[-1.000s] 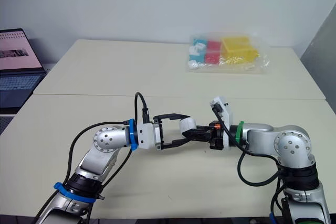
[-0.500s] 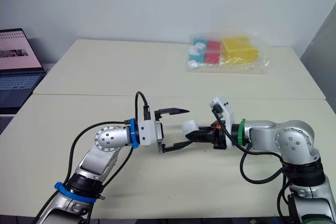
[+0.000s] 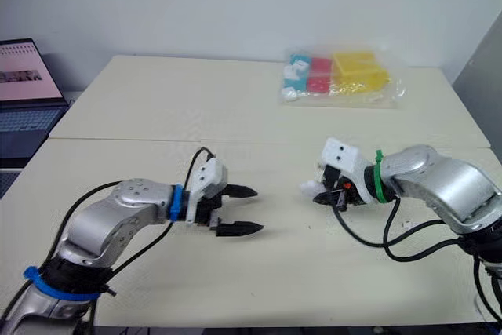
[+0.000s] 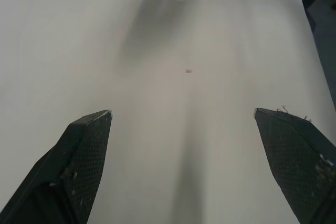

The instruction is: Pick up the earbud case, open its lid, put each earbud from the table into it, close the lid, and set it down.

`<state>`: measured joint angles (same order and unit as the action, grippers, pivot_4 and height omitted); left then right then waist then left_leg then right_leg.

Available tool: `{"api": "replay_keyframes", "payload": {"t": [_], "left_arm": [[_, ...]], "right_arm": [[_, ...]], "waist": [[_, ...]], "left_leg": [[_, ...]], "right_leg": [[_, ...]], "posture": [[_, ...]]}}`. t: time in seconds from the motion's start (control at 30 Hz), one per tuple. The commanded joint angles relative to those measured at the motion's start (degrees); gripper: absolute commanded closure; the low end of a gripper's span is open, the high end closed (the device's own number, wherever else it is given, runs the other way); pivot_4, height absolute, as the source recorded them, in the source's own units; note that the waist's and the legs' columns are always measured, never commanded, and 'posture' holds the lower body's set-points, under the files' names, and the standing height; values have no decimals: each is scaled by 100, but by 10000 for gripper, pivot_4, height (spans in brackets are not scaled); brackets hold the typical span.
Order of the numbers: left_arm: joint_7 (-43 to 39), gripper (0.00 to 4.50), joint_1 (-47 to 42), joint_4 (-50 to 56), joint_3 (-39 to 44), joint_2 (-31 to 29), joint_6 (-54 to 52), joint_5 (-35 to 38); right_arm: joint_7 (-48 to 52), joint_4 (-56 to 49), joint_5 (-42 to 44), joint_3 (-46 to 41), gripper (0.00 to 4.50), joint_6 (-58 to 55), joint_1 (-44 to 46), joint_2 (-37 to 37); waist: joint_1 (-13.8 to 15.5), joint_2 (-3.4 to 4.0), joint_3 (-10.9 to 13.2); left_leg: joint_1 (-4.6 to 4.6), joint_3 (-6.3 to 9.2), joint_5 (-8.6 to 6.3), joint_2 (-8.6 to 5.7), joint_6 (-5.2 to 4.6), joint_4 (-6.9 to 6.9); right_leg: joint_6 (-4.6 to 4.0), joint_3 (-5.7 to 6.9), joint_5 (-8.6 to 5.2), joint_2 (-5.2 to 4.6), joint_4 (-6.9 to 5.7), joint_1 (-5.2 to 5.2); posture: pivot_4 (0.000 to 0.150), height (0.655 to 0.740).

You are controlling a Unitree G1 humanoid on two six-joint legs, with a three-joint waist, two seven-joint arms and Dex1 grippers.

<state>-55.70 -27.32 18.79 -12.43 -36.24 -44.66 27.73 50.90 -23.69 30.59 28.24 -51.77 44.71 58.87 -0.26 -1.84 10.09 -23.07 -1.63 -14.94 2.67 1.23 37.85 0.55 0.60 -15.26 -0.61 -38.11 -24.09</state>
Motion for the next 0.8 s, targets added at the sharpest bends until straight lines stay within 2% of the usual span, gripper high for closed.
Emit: {"api": "replay_keyframes", "payload": {"t": [0.03,0.3,0.8], "left_arm": [[326,0,-279,186,-164,224,82,-216],[74,0,-396,-24,-556,234,683,-655],[-90,0,-537,-203,-713,502,1038,-873]], "right_arm": [[402,-182,-346,74,37138,234,158,-175],[735,-140,-758,18,37138,191,161,-503],[950,-232,-1019,-97,37138,128,78,-733]], "waist": [[8,-2,1],[3,-2,1],[6,-2,1]], "left_leg": [[-1,-1,0,0,0,3],[7,-2,0,3,0,8],[19,-2,1,-3,0,23]], "right_leg": [[1,-2,2,2,0,1],[-27,-5,18,9,-16,0],[-26,-8,14,6,-66,-4]], "posture": [[1500,7400],[1500,7400],[1500,7400]]}}
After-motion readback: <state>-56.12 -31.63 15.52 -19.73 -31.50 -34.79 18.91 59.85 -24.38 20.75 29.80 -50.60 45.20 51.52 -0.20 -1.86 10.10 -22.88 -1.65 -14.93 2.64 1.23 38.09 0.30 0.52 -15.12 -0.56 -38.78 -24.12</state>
